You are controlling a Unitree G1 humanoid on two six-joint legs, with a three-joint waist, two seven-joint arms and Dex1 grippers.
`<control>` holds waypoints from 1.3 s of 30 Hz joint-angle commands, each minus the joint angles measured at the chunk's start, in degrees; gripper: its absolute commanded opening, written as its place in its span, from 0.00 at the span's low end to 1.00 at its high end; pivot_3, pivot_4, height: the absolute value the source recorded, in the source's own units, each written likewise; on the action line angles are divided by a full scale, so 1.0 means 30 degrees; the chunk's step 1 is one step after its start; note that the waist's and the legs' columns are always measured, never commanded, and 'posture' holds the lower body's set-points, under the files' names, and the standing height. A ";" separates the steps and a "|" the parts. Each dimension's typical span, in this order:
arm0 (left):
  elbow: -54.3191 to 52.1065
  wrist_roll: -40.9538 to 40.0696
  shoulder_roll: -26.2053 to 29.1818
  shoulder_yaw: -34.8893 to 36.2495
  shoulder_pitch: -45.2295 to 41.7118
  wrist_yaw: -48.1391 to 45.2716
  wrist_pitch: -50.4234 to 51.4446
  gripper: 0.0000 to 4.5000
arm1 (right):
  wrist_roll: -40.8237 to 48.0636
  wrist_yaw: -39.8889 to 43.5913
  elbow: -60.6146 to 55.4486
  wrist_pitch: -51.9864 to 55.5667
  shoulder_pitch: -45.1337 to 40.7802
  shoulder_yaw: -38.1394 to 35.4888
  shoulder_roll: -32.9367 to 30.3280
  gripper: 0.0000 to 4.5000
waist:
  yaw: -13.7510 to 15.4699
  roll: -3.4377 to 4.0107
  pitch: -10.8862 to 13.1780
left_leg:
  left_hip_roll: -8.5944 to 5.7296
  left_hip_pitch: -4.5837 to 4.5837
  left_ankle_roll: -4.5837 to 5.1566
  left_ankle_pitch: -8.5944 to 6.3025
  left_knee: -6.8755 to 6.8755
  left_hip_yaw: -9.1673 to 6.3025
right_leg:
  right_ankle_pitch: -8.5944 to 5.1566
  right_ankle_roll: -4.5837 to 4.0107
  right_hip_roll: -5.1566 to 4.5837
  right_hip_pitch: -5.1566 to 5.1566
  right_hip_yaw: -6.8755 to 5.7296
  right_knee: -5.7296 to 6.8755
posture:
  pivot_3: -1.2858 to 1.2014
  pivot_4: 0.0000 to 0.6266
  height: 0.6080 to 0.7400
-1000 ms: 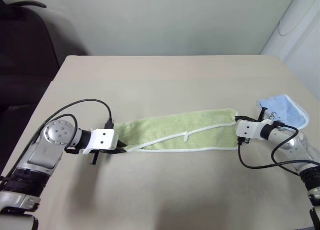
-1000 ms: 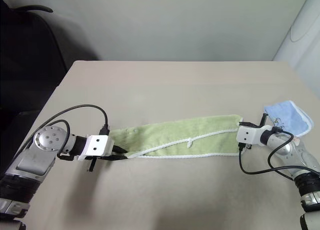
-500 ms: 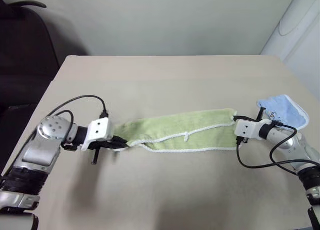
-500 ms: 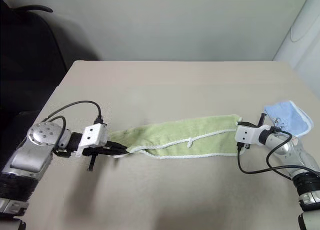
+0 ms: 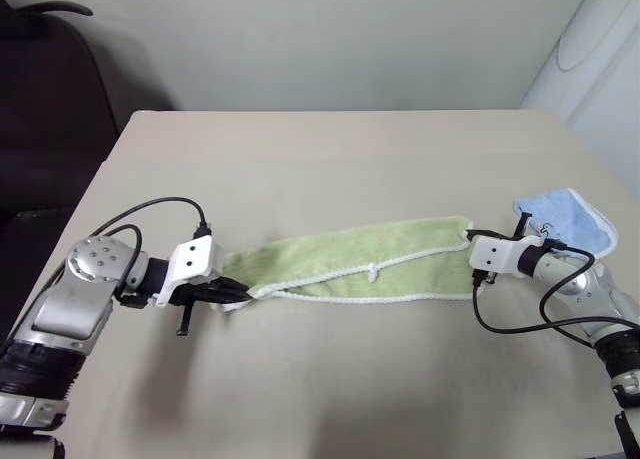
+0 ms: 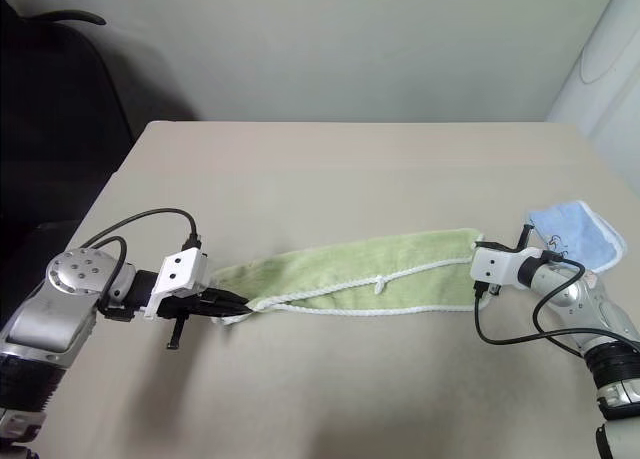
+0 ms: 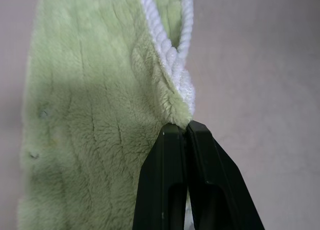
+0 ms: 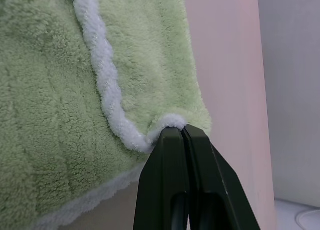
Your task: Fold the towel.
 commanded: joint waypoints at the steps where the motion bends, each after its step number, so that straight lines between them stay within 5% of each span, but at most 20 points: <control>1: -0.0375 0.0228 0.0019 -0.0018 0.0082 -0.0089 -0.0452 0.25 | 0.0027 -0.0254 -0.0387 -0.0125 -0.0222 -0.0427 -0.0231 0.00 | -0.0001 0.0000 0.0000 | 0.0001 -0.0001 0.0000 0.0000 -0.0002 0.0000 | -0.0001 -0.0001 0.0001 -0.0001 -0.0001 0.0000 | 0.52 0.24 1.00; 4: -0.0224 0.0949 0.0075 0.0022 0.0171 0.0187 -0.1827 0.47 | 0.0000 -0.0295 -0.0386 -0.0107 -0.0151 -0.0409 -0.0200 0.00 | 0.0000 0.0000 0.0000 | 0.0000 -0.0002 0.0000 0.0000 -0.0003 0.0000 | -0.0001 -0.0001 0.0000 0.0000 0.0001 -0.0002 | 0.52 0.24 1.00; 16: -0.0679 0.1477 0.0828 0.1257 0.1728 0.0061 -0.7448 0.47 | -0.0155 -0.0473 -0.0221 -0.0053 -0.0303 -0.0201 0.0275 0.00 | -0.0009 0.0000 0.0000 | 0.0001 -0.0001 0.0000 -0.0001 -0.0002 -0.0001 | -0.0002 -0.0002 0.0003 -0.0002 0.0001 0.0001 | 0.52 0.24 1.00; 29: 0.4708 0.5167 0.1320 -0.0153 0.0403 0.1286 -1.5977 0.47 | -0.0430 -0.0726 0.0015 -0.0152 -0.0520 -0.0197 0.0738 0.00 | -0.0047 0.0002 0.0001 | 0.0004 -0.0007 0.0001 -0.0006 -0.0003 -0.0001 | -0.0004 -0.0010 0.0001 -0.0010 0.0000 0.0004 | 0.52 0.24 1.00; 39: 0.4387 0.2674 -0.0224 0.0302 -0.1287 0.1977 -1.0895 0.47 | -0.0348 -0.0881 -0.0309 0.0007 -0.0083 -0.0300 0.0738 0.00 | -0.0106 0.0004 0.0000 | 0.0003 -0.0010 -0.0006 -0.0006 -0.0005 0.0001 | 0.0000 -0.0022 -0.0003 -0.0017 -0.0008 0.0012 | 0.52 0.24 1.00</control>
